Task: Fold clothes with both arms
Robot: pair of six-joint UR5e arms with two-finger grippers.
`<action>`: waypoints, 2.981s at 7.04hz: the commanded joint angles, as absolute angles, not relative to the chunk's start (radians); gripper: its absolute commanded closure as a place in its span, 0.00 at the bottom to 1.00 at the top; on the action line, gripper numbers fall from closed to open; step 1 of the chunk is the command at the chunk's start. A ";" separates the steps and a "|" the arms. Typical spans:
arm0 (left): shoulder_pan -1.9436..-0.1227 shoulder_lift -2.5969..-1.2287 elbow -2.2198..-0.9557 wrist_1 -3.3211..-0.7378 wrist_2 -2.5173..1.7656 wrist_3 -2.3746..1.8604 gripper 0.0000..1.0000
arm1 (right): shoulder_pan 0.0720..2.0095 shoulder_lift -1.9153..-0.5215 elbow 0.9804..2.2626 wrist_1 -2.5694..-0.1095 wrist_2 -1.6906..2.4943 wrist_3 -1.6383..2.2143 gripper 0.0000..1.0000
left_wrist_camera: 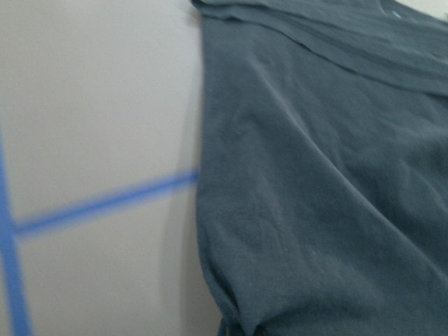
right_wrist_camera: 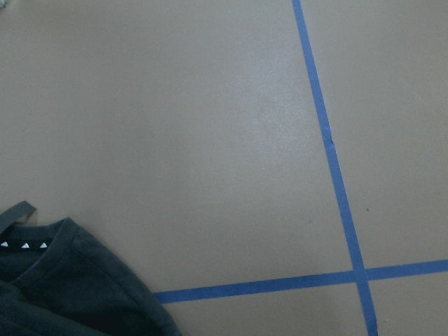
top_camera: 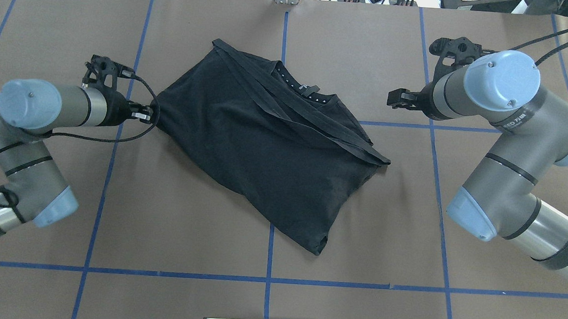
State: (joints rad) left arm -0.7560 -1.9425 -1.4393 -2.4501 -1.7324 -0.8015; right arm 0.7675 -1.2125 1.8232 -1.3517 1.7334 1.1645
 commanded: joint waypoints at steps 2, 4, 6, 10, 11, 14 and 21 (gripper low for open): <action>-0.888 -2.302 -1.009 -2.453 -1.732 -0.711 1.00 | 0.767 -1.212 1.827 -1.350 1.733 1.175 0.00; -0.899 -2.461 -0.806 -2.460 -1.732 -0.703 1.00 | 0.767 -1.212 1.829 -1.350 1.732 1.178 0.00; -0.903 -2.438 -0.798 -2.511 -1.727 -0.695 0.02 | 0.765 -1.212 1.832 -1.350 1.732 1.178 0.00; -0.969 -2.181 -1.136 -2.557 -1.932 -0.615 0.00 | 0.689 -1.122 1.778 -1.350 1.718 1.251 0.00; -0.969 -2.134 -1.207 -2.560 -1.948 -0.629 0.00 | 0.674 -1.067 1.719 -1.348 1.703 1.297 0.01; -0.959 -2.056 -1.330 -2.569 -1.941 -0.713 0.00 | 0.598 -1.055 1.634 -1.209 1.654 1.490 0.04; -0.939 -1.941 -1.423 -2.640 -1.913 -0.696 0.00 | 0.477 -1.054 1.618 -1.207 1.525 1.709 0.26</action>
